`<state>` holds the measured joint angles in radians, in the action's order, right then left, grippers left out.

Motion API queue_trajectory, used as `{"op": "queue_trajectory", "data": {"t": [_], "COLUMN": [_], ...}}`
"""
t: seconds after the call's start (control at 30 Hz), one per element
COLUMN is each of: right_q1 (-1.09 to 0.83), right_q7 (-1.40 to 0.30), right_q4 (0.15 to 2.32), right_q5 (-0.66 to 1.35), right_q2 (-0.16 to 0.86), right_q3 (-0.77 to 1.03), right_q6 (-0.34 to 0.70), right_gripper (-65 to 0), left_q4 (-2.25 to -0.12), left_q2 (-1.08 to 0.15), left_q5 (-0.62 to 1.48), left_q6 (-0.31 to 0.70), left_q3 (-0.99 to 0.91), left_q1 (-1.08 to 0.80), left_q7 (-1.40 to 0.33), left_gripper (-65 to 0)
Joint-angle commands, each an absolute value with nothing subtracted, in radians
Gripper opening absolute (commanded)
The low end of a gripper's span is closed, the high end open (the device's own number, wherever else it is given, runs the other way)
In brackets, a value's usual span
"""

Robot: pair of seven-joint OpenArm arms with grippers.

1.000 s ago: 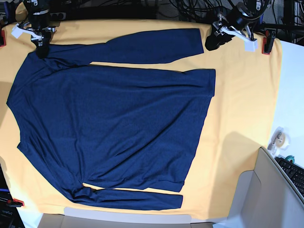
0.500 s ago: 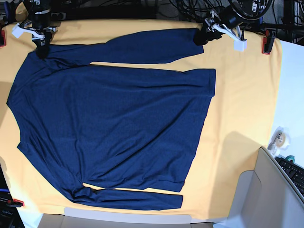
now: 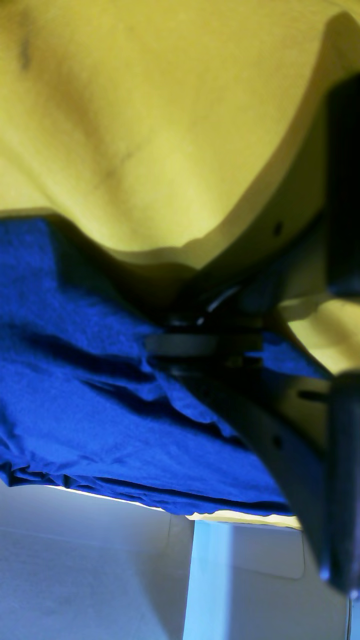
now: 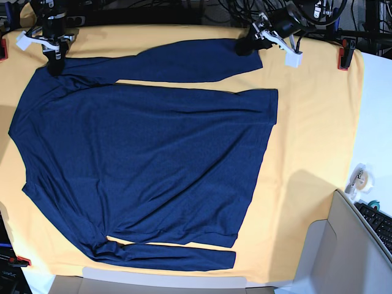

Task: Fold the T-shirt properly
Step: 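Lower the left gripper onto the sleeve cuff end and grasp it, then lift both grippers, raising the shirt's shoulder edge off the table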

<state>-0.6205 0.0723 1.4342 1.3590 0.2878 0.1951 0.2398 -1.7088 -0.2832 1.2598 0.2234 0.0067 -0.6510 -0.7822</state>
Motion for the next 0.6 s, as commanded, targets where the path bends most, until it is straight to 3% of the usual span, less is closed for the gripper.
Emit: {"op": "queue_trajectory", "data": {"t": [0.0, 0.17, 0.3, 0.57], "right_q1": [-0.59, -0.613, -0.654, -0.757], "right_q7": [-0.007, -0.007, -0.007, -0.007], "right_q4": [1.414, 1.449, 1.503, 1.707], "right_q5": [1.297, 1.182, 1.093, 0.946], "right_q2": [0.294, 0.263, 0.223, 0.145], "right_q3": [0.18, 0.18, 0.223, 0.305], "right_q6": [0.151, 0.151, 0.151, 0.151], "right_gripper": [-65.0, -65.0, -65.0, -65.0], "left_q4": [-1.718, -1.728, -1.788, -1.899], "left_q2": [-0.297, -0.346, -0.357, -0.36], "left_q5": [1.253, 1.257, 1.254, 1.254], "left_q6": [0.222, 0.225, 0.298, 0.302], "left_q3": [0.008, 0.005, -0.001, -0.002], "left_q1": [-0.659, -0.661, -0.667, -0.674], "left_q7": [-0.796, -0.789, -0.785, -0.794], "left_gripper": [-59.3, -62.0, -63.7, -63.6]}}
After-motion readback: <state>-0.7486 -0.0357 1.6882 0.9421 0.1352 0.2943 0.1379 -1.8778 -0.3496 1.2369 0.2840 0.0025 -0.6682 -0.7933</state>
